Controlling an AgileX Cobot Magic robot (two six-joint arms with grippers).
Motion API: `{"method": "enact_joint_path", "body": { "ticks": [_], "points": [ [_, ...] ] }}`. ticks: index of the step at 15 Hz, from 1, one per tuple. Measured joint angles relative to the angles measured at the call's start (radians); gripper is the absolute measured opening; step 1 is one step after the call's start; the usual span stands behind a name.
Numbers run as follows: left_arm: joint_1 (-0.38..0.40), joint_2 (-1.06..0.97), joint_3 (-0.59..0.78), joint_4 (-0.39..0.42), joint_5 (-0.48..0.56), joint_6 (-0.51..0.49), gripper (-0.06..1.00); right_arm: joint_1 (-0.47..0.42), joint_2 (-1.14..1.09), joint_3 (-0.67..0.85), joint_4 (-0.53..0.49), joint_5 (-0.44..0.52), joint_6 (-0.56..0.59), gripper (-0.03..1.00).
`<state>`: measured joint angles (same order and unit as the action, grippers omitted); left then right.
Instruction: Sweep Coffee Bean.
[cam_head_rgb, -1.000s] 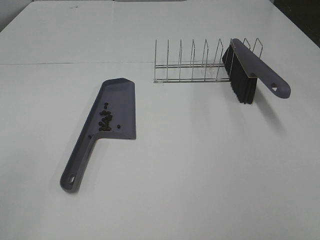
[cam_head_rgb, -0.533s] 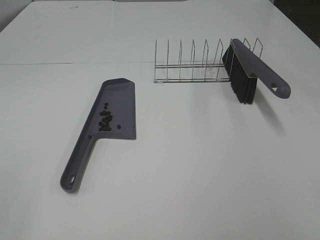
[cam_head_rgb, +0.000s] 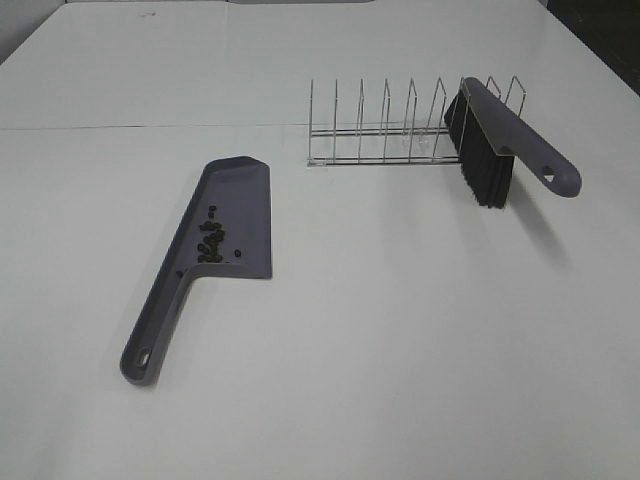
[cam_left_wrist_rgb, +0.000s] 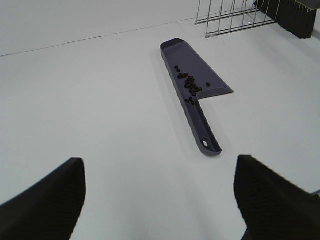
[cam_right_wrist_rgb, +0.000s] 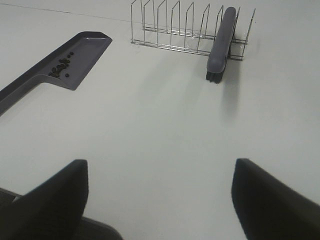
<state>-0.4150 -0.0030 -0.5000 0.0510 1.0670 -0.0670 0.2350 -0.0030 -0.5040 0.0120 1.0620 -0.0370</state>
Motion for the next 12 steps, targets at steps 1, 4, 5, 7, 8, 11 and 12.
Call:
{"method": "enact_joint_path", "body": {
  "ticks": [1, 4, 5, 7, 8, 11, 12],
  "points": [
    [0.000, 0.000, 0.000, 0.000, 0.000, 0.003, 0.74, 0.000, 0.000, 0.000, 0.000, 0.000, 0.000, 0.67],
    [0.000, 0.000, 0.000, 0.000, -0.001, 0.004, 0.74, 0.000, 0.000, 0.000, 0.000, 0.000, 0.000, 0.67],
    [0.000, 0.000, 0.000, 0.000, -0.001, 0.004, 0.74, 0.000, 0.000, 0.000, 0.000, 0.000, 0.000, 0.67],
    [0.000, 0.000, 0.000, 0.000, -0.001, 0.007, 0.74, 0.000, 0.000, 0.000, 0.000, 0.000, 0.000, 0.67],
    [0.000, 0.000, 0.000, 0.000, -0.001, 0.007, 0.74, 0.000, 0.000, 0.000, 0.000, 0.000, 0.000, 0.67],
    [0.013, 0.000, 0.000, 0.000, -0.002, 0.007, 0.74, -0.001, 0.000, 0.000, 0.000, 0.000, 0.000, 0.67],
    [0.055, 0.000, 0.000, 0.000, -0.002, 0.008, 0.74, -0.019, 0.000, 0.000, 0.000, 0.000, 0.000, 0.67]
  ]
}}
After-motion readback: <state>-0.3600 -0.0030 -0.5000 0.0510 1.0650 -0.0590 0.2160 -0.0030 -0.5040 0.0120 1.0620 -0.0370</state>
